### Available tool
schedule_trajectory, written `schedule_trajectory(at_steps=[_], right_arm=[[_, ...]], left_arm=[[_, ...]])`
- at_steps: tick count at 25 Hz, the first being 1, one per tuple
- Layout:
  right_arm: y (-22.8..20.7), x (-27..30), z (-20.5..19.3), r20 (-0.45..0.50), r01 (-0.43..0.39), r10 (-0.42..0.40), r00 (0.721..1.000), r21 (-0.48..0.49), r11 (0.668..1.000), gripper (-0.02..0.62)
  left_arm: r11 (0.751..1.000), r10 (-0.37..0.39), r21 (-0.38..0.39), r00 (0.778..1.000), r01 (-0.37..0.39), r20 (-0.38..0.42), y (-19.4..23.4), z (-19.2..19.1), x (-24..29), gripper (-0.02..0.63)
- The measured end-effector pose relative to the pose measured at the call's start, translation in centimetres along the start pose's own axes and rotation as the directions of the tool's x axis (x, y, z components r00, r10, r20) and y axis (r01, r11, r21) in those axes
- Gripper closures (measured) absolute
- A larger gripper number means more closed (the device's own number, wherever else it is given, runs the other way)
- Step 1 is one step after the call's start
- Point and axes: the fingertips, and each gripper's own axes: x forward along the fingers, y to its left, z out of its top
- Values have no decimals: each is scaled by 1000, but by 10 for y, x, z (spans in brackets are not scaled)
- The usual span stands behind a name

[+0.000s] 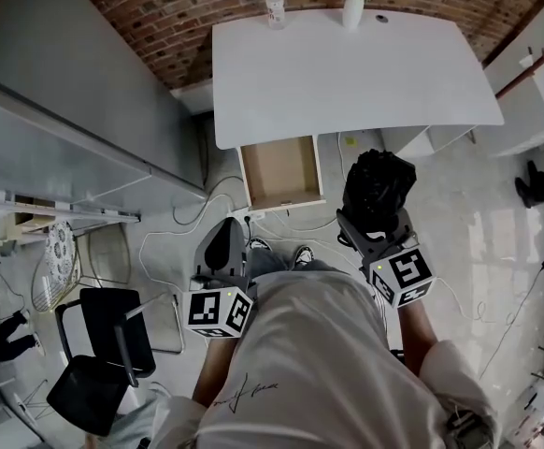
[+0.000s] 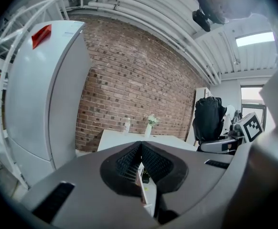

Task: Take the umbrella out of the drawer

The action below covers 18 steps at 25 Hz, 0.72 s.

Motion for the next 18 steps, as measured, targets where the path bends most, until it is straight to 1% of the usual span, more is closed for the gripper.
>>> schedule_trajectory(at_steps=[4,13,18], right_arm=[[2,-3,6,30,9,-8,1000,-13,1000,344],[11,-4,9,32,4,-3,999,-37,999,344],[19,-5,6,31,-2,3,1000,-30,1000,344]], left_arm=[[1000,-3,10,1000,3,16,0,4,-3,589],[999,-33,-10,999,33,26,-9,6,-10,589],[999,-42,-18,999,42,12,-10,2,-15,589]])
